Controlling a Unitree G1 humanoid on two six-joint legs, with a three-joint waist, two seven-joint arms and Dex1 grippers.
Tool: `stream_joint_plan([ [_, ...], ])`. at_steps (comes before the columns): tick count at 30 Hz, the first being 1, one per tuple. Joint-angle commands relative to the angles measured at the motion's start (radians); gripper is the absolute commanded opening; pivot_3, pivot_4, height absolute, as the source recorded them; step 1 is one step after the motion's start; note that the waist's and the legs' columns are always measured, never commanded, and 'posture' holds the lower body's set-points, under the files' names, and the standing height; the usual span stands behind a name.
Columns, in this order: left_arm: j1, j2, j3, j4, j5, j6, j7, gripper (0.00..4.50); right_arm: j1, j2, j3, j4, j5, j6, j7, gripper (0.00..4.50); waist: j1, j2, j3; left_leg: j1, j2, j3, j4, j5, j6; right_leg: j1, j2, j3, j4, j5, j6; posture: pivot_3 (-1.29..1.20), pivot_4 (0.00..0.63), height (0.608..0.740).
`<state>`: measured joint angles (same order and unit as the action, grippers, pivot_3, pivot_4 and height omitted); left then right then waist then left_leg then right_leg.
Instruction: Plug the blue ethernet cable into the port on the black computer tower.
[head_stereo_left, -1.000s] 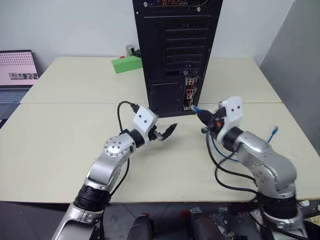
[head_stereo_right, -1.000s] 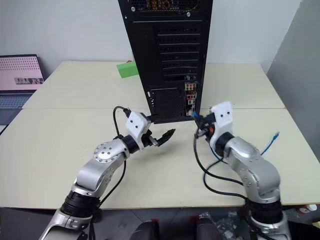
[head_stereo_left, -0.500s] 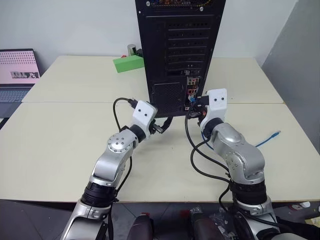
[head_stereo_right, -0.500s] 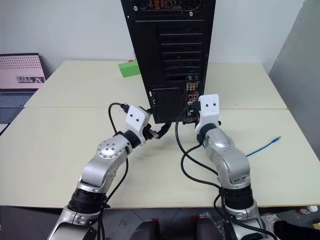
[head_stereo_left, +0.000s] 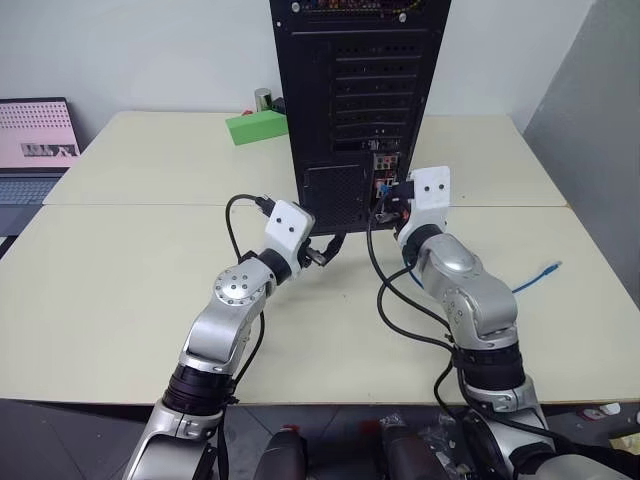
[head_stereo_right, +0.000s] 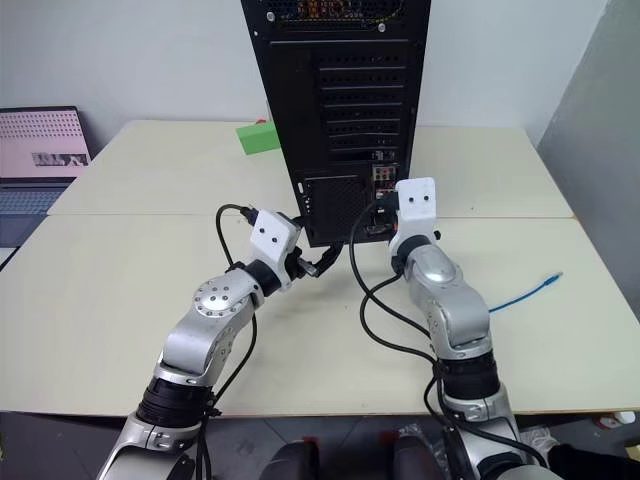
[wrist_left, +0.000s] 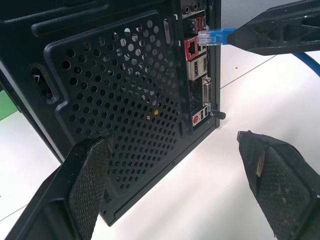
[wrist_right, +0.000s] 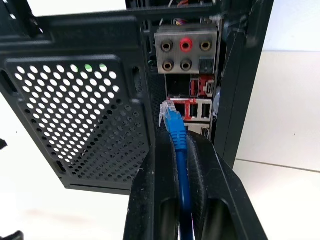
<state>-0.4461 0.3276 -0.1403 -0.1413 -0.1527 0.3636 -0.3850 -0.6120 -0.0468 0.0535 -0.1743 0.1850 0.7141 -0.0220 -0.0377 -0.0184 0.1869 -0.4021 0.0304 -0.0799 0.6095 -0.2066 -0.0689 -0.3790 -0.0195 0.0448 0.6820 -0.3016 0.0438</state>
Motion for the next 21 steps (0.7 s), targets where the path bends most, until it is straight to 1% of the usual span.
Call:
stream_joint_plan([
  [1, -0.007, -0.004, 0.017, -0.044, 0.007, -0.005, -0.003, 4.18, -0.040, 0.009, -0.020, -0.002, -0.007, -0.038, 0.006, 0.00, 0.000, 0.000, 0.000, 0.000, 0.000, 0.000, 0.000, 0.000, 0.000, 0.000, 0.000, 0.000, 0.000, 0.000, 0.000, 0.00, 0.150, 0.740],
  [21, 0.007, -0.002, 0.023, -0.052, 0.019, -0.003, -0.004, 4.18, -0.069, 0.013, -0.031, 0.075, -0.026, -0.078, 0.012, 0.00, 0.000, 0.000, 0.000, 0.000, 0.000, 0.000, 0.000, 0.000, 0.000, 0.000, 0.000, 0.000, 0.000, 0.000, 0.000, 0.00, 0.150, 0.740],
])
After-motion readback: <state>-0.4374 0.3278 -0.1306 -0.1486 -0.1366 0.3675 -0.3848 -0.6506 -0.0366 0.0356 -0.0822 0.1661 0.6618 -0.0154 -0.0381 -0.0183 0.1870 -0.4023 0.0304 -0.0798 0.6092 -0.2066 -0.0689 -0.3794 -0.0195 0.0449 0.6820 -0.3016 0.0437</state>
